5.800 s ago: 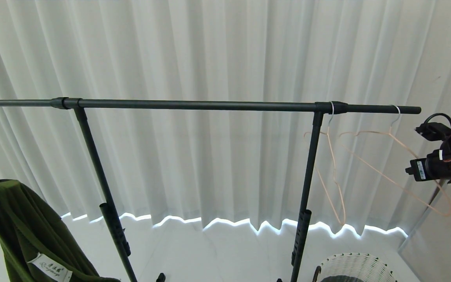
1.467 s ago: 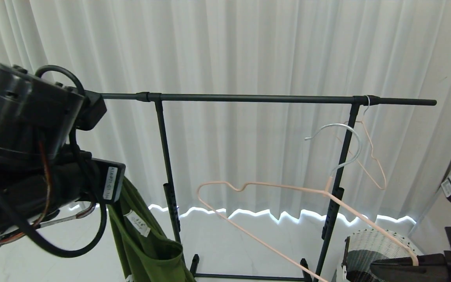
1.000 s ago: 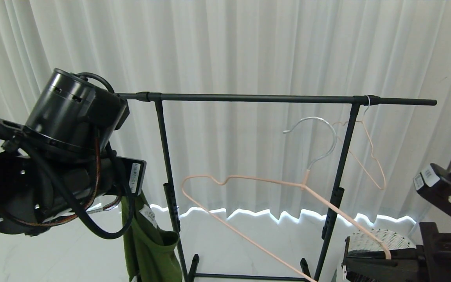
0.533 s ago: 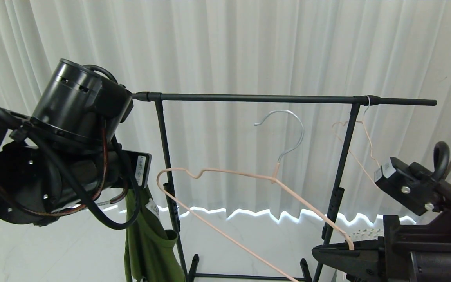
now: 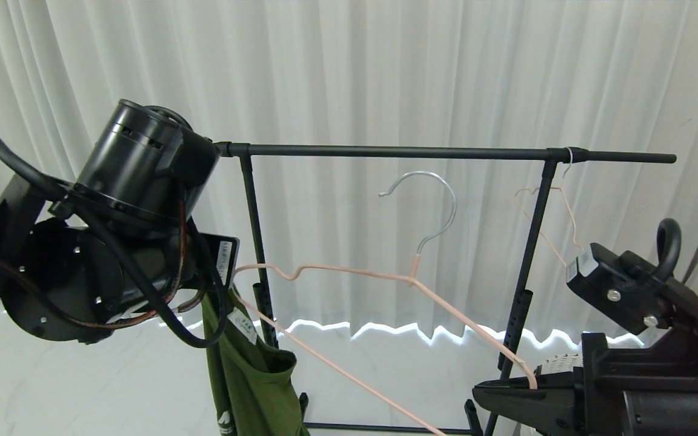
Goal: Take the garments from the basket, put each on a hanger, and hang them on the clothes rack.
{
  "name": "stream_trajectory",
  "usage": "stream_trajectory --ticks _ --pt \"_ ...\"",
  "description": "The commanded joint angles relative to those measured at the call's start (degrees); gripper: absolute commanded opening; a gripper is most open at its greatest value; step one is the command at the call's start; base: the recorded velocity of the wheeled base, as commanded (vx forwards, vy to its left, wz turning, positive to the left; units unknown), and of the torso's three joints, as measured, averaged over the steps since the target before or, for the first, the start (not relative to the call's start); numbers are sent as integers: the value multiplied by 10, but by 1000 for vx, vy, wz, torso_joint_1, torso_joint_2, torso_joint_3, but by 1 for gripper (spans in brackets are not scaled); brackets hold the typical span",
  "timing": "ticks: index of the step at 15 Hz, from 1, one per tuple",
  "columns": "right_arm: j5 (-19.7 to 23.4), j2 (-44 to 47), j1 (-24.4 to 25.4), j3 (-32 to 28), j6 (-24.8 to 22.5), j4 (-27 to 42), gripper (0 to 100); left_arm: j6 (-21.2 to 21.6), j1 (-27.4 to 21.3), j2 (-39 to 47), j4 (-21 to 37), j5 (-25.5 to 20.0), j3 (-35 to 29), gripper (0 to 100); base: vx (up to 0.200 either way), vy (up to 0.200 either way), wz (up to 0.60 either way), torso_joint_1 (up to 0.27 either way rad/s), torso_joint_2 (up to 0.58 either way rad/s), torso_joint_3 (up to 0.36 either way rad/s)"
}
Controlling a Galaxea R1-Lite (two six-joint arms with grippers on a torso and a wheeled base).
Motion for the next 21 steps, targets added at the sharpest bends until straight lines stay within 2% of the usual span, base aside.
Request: stream_trajectory --ticks 1,3,6,10,16,19,21 --pt "0 -1 4 -1 1 1 0 -1 3 11 -1 1 -3 0 0 0 0 0 0 0" --pt "0 -6 13 -1 1 3 0 0 20 20 -4 7 -11 0 0 0 0 0 0 0" --pt "1 -4 27 1 1 4 0 0 20 22 -4 9 -16 0 0 0 0 0 0 0" --pt "-3 17 13 1 1 -10 0 0 18 20 -4 9 -15 0 0 0 0 0 0 0" --pt "-5 66 8 -1 12 -89 0 -1 10 17 -4 9 -17 0 0 0 0 0 0 0" --pt "-45 94 5 -4 18 -114 0 -20 -6 15 -4 9 -17 0 0 0 0 0 0 0" --pt "-51 108 5 -4 29 -139 0 -37 -23 16 -3 10 -15 0 0 0 0 0 0 0"
